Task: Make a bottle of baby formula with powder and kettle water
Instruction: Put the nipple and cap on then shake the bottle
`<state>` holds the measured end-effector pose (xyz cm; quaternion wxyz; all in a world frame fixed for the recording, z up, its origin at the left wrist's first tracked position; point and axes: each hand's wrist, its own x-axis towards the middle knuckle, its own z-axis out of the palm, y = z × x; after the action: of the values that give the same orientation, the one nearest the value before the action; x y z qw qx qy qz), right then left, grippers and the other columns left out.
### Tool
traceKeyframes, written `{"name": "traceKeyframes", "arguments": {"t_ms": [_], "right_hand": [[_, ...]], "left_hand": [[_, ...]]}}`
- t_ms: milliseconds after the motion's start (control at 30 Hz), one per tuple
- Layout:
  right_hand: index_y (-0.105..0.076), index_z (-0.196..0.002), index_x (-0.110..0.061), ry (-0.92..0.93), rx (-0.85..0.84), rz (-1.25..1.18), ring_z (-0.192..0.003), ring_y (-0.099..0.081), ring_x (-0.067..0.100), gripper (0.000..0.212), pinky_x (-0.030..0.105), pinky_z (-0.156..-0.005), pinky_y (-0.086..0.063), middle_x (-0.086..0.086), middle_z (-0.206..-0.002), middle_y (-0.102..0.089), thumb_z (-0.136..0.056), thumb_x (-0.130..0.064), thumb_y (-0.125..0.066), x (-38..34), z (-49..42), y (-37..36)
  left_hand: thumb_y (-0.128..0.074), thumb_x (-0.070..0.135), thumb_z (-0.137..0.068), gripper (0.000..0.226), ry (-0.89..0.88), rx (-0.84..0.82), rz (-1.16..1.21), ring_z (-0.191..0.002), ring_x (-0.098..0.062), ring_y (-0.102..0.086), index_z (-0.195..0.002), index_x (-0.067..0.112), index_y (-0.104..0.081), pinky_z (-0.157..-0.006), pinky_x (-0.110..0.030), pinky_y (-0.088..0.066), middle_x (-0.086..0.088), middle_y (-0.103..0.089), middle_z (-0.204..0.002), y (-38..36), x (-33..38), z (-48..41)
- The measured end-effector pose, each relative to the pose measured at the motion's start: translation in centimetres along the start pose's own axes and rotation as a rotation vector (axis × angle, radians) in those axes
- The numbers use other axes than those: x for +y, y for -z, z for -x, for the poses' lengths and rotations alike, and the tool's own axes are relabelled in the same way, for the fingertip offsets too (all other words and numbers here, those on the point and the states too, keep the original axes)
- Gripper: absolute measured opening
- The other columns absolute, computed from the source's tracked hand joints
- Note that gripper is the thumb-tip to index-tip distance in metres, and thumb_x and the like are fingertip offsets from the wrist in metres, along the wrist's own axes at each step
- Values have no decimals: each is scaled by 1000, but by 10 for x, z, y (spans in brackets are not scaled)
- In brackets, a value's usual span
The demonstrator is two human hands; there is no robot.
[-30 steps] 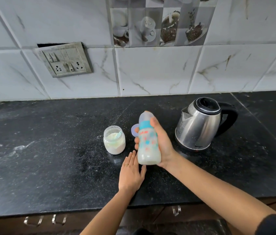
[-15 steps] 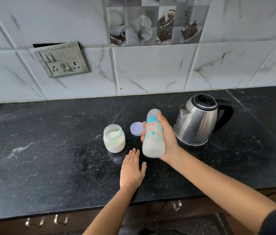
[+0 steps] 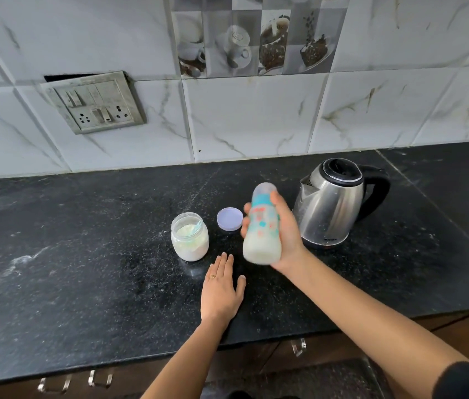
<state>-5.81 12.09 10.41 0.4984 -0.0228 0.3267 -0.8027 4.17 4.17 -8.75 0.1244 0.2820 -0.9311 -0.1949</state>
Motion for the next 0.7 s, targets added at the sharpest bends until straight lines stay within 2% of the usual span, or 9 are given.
{"name": "traceKeyframes", "arguments": {"t_ms": [67, 133, 233, 367, 467, 533, 567, 633, 700], "right_hand": [[-52, -105, -10, 18, 63, -87, -52, -58, 17, 40, 25, -49, -51, 5, -85, -55, -90, -47, -52, -7, -3, -3], [-54, -94, -10, -35, 3, 30, -49, -55, 15, 39, 23, -48, -49, 4, -77, -57, -90, -49, -47, 3, 6, -3], [-52, -101, -10, -53, -59, 199, -51, -55, 16, 40, 26, -49, -49, 4, -75, -59, -85, -47, -49, 16, 16, -3], [-53, -106, -10, 19, 66, -66, -54, -58, 16, 39, 25, -50, -52, 6, -82, -57, -90, -45, -53, -9, -8, -6], [-62, -95, -8, -50, 19, 53, -50, -56, 15, 42, 23, -49, -50, 5, -75, -58, -89, -47, -50, 1, -1, -3], [-54, -114, -8, -104, -22, 172, -51, -57, 16, 48, 25, -50, -50, 5, -71, -59, -88, -47, -50, 12, 10, -2], [-50, -117, -8, -112, -38, 174, -51, -57, 16, 49, 25, -50, -50, 5, -70, -59, -88, -48, -51, 12, 10, -3], [-52, -100, -7, -71, -8, 49, -50, -55, 15, 41, 23, -49, -50, 4, -72, -57, -90, -47, -49, 0, 0, -7], [-53, -94, -8, -18, 75, -77, -50, -57, 16, 39, 23, -49, -51, 5, -77, -56, -92, -47, -50, -11, -7, -10]], "left_hand": [[-32, 45, -98, 61, 2, 2, -1, -146, -12, -10, -150, 15, -21, -119, -26, -3, -2, -19, -158, 0, 0, 1], [-32, 45, -97, 62, 0, 3, 7, -146, -14, -14, -150, 15, -23, -120, -29, -8, -3, -24, -157, 1, 0, 2], [-26, 49, -94, 65, -13, 2, -8, -145, -15, -18, -150, 15, -23, -119, -33, -14, -4, -27, -156, 0, -2, 1], [-31, 46, -98, 62, 9, -6, -1, -146, -11, -8, -151, 16, -18, -120, -27, -3, 0, -17, -159, -1, 0, 1], [-36, 45, -97, 62, 3, 10, 17, -146, -13, -13, -150, 15, -22, -120, -28, -6, -2, -23, -157, 2, 1, 1], [-39, 44, -96, 62, -4, 14, 30, -145, -13, -16, -150, 15, -25, -120, -30, -11, -3, -26, -156, 3, 1, 1], [-39, 44, -97, 62, -6, 18, 27, -145, -13, -16, -150, 15, -25, -120, -31, -11, -2, -26, -156, 3, 2, 1], [-35, 45, -98, 62, 1, 17, 13, -146, -12, -12, -150, 15, -22, -120, -28, -7, -2, -22, -157, 2, 2, 0], [-32, 46, -98, 62, 6, 5, 0, -146, -11, -9, -151, 16, -19, -119, -26, -3, -1, -18, -158, 1, 1, 1]]}}
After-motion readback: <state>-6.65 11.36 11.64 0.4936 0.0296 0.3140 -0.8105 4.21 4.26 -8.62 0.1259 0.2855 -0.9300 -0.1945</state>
